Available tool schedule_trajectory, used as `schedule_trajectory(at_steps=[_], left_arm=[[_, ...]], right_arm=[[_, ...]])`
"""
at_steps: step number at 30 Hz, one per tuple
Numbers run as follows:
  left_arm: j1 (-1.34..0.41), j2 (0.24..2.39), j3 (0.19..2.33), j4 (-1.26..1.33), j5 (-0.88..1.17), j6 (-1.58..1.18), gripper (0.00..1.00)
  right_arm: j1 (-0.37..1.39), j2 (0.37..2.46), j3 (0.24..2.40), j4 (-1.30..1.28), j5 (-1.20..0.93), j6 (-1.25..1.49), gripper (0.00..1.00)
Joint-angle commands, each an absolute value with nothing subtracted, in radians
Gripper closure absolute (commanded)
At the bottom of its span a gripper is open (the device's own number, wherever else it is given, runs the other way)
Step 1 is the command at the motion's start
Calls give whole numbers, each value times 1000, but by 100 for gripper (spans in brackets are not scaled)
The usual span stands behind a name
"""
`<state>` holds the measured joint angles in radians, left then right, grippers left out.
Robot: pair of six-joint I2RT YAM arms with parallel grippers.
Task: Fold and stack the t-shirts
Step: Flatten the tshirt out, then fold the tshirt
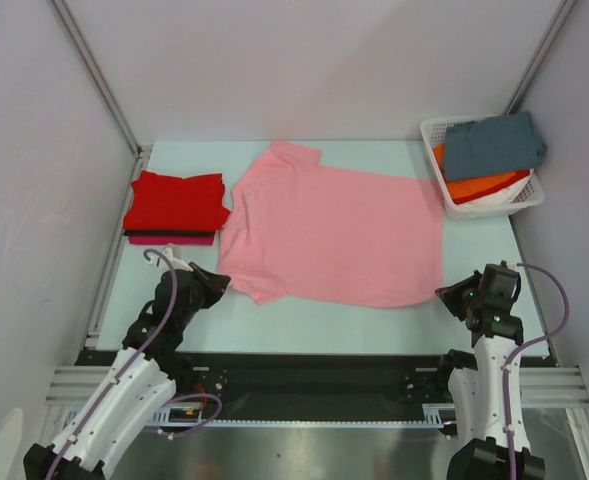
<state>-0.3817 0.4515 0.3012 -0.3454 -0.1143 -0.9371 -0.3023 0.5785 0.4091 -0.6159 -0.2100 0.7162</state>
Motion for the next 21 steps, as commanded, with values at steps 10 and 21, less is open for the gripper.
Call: schedule_trajectory(at_steps=[10,21], left_arm=[[-387,727,526,-134,-193,-868,98],[-379,1038,751,-46,-264,-828,99]], right_arm=[[-247,834,505,-391,-63,753,100],[-288,1093,653,-288,-66,795,100]])
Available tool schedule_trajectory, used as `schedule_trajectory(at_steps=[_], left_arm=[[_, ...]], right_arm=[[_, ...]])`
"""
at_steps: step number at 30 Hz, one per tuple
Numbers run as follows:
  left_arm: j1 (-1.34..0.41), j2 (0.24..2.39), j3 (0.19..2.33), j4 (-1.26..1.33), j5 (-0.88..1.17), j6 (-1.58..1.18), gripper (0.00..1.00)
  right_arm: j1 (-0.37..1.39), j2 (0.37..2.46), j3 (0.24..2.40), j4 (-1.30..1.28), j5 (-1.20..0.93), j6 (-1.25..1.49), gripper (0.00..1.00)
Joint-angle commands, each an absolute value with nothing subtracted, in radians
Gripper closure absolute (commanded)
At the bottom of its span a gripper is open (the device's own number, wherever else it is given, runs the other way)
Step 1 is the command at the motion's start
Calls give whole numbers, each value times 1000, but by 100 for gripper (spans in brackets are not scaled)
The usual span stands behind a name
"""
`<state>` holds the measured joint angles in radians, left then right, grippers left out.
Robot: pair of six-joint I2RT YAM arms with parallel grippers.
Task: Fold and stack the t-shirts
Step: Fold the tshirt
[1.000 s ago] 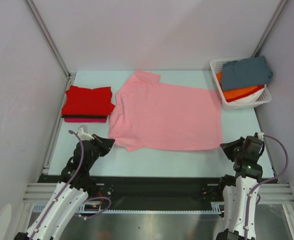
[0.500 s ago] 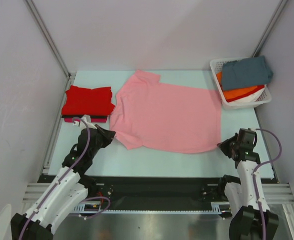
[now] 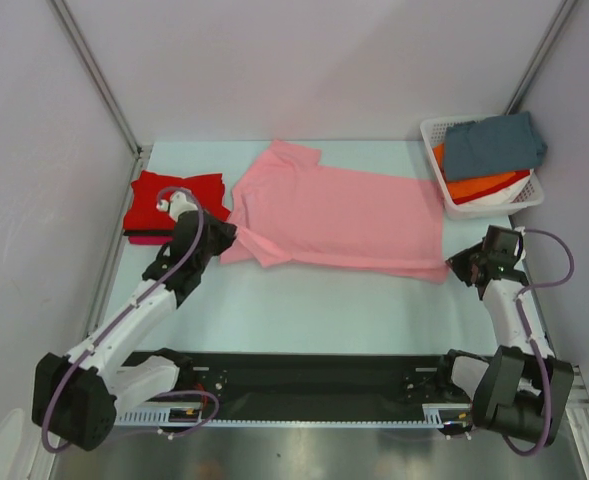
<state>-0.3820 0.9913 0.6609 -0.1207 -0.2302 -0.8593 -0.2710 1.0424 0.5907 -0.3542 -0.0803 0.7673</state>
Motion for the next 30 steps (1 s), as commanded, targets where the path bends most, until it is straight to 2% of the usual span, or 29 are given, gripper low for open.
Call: schedule_trajectory(at_steps=[1,18,30], left_arm=[[-377,1076,768,-41,-267,-830,99],[-328,1511,1093,23,-218,-762,100],[-282,1574,1163,29,-193,-759,100]], right_arm=[[-290,1109,661,-282,-71,801,100],[-278,1365,756,-178,-86,859,100],[-212,1522,880,-183,-45,882,100]])
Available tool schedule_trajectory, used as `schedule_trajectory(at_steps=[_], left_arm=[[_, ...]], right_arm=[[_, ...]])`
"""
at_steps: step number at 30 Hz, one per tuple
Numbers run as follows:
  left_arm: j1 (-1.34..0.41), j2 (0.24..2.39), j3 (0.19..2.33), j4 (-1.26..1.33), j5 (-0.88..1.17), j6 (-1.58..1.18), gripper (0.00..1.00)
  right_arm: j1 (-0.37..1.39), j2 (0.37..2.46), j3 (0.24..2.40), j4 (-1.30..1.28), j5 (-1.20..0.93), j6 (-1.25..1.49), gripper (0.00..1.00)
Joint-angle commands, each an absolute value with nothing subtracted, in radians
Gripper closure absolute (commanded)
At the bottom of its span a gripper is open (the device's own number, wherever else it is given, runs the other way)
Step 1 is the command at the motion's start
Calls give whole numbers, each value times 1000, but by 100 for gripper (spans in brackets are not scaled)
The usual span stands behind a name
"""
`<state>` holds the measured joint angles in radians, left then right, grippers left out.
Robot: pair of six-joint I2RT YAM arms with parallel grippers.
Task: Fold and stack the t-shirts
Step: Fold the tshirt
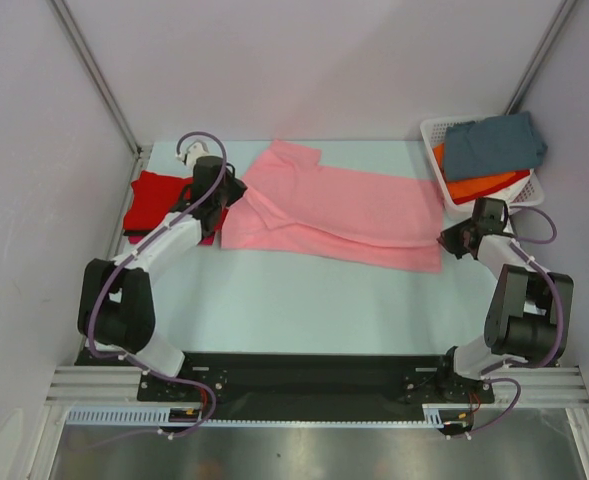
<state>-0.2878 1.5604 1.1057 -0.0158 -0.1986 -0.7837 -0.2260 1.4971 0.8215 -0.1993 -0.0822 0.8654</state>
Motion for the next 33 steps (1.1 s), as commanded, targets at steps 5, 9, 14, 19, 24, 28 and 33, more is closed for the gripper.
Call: schedule_trajectory(at_steps=[5,9,14,19,24,28,33], left_arm=[[-278,1626,1213,28,-169,-747,100],[-275,1667,1255,15,-170,-741,100],[-264,1723,1301,8,-172,-744,100],[-258,1752,1318,-18,-163,-749,100],[-252,1790,1387,-93,-117,-709,75],[-252,1755,1396,-126,-127,-693,50],[-252,1660,1321,-129,-121,-670,46]], right_arm=[[-207,1551,900,-179,-17,894,100],[-206,1569,914,-170,-3,908,100],[-201,1595,917,-124,-5,934,100],[-201,1614,931,-90,-20,942,97],[-187,1598,960,-170,41,956,56],[-186,1505,904,-164,74,966,41],[-179,1336,752,-124,69,965,42]])
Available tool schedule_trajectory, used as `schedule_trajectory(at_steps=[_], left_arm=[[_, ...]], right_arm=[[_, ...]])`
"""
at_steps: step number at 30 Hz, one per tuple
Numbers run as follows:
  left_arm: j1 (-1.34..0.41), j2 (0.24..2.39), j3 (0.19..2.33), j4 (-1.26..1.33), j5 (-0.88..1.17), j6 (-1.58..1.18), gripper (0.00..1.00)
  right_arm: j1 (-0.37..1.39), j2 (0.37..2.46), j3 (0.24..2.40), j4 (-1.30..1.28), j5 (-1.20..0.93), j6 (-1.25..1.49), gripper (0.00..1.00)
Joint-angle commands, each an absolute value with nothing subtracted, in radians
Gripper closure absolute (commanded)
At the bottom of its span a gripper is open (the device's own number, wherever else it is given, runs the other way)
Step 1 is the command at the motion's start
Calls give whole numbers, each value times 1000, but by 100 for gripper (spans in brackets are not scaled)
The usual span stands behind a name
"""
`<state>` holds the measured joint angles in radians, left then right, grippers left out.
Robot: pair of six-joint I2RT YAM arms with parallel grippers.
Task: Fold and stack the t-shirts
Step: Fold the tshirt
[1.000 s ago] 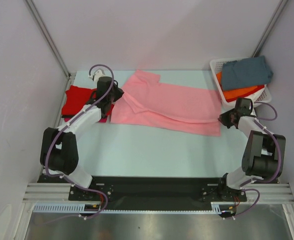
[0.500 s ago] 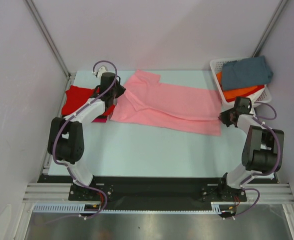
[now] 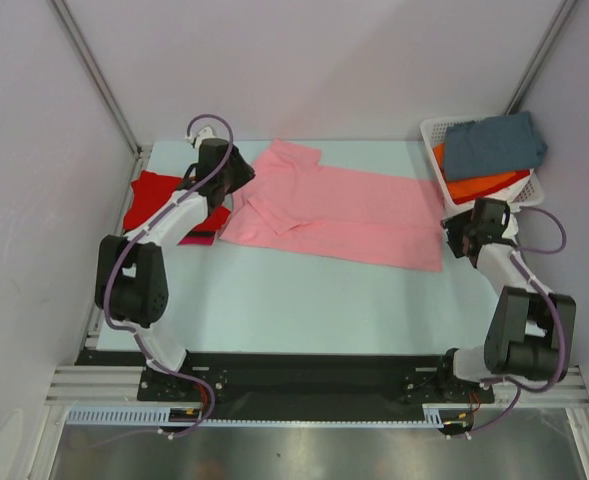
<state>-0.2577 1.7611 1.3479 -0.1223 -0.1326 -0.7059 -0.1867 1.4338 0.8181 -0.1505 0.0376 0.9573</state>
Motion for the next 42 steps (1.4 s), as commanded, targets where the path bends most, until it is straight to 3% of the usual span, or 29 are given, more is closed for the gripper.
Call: schedule_trajectory(at_steps=[1,14,21,28,29,30,32,33,35,42], left_arm=[[-252,1623,1301,-121,-115,-672,46],[-252,1310,824,60,-100,-817,49],[-252,1266,667,159,-156,-913,49],[-252,1290,649,169,-207,-942,50],[-252,1292,646,170,-212,-943,50],[-252,1292,637,184,-216,-943,50],[-252,1292,626,196,-222,-953,51],[-252,1290,614,208,-227,-956,51],[-252,1295,597,218,-235,-966,51],[-252,1336,557,265,-222,-1008,52]], right_arm=[[-176,1312,724,-115,66,963,43],[-176,1077,447,-95,97,1025,50],[-176,1183,420,-9,72,1074,52],[-176,1302,422,98,83,1114,56],[-176,1310,422,107,80,1114,58],[-175,1328,428,116,86,1114,71],[-175,1341,436,110,94,1109,81],[-175,1345,439,101,100,1106,92],[-181,1342,445,75,109,1092,100],[-204,1244,445,11,219,1023,100]])
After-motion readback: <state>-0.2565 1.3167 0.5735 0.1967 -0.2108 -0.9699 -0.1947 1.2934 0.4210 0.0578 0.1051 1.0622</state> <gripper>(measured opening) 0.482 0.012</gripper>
